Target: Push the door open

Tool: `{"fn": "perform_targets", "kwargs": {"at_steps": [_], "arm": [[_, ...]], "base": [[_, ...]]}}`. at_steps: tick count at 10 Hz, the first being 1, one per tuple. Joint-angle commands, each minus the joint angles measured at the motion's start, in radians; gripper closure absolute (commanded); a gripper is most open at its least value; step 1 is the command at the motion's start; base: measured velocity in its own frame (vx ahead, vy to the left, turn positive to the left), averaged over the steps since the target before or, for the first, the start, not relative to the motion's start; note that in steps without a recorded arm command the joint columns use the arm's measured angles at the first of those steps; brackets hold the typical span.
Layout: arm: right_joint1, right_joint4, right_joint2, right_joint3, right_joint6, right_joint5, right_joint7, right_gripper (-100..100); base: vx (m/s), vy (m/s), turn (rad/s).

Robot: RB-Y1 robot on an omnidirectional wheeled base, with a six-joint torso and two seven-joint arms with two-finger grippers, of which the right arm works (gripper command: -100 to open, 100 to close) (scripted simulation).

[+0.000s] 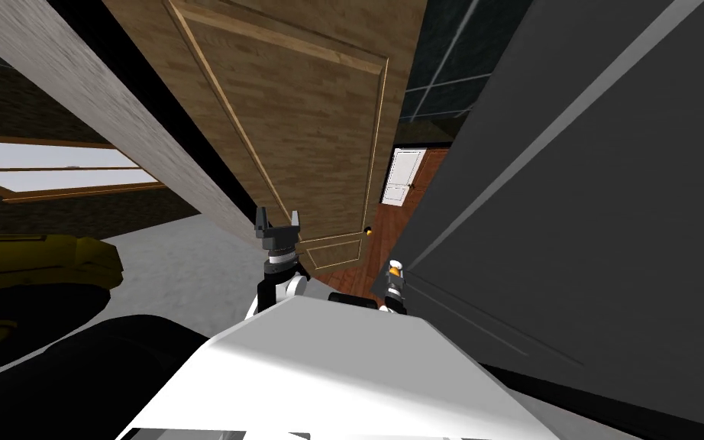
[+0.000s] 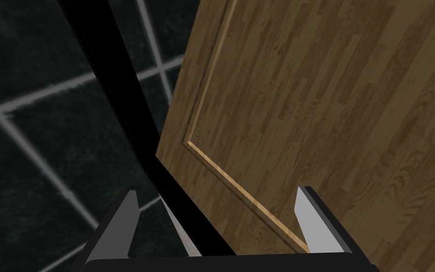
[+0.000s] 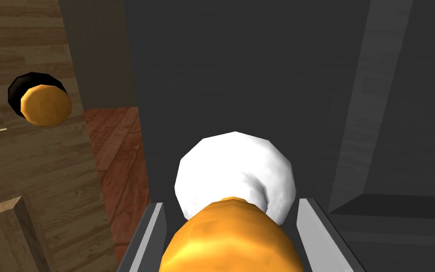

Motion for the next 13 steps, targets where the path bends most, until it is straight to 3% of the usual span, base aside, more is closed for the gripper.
{"fn": "perform_targets", "kwargs": {"at_steps": [1, 2, 3, 4, 5, 6, 7, 9, 13], "arm": [[0.004, -0.021, -0.011, -0.035, -0.01, -0.009, 0.008, 100], [0.003, -0.017, -0.002, -0.065, -0.015, -0.018, 0.015, 100], [0.003, -0.017, -0.002, -0.068, -0.015, -0.018, 0.015, 100], [0.002, -0.014, 0.006, -0.101, -0.02, -0.027, 0.022, 100], [0.002, -0.014, 0.006, -0.102, -0.02, -0.027, 0.022, 100], [0.0, -0.01, 0.015, -0.136, -0.026, -0.037, 0.03, 100], [0.0, -0.01, 0.015, -0.136, -0.026, -0.037, 0.03, 100], [-0.002, -0.003, 0.033, -0.193, -0.037, -0.055, 0.044, 100], [-0.005, 0.004, 0.052, -0.263, -0.047, -0.073, 0.058, 100]], "base": [[0.039, -0.006, 0.078], [0.049, -0.014, 0.135], [0.051, -0.029, 0.072], [0.046, -0.022, 0.129], [0.039, -0.017, 0.076], [0.056, -0.008, 0.15], [0.045, -0.012, 0.068], [0.053, -0.022, 0.179], [0.05, -0.021, 0.104]]}}
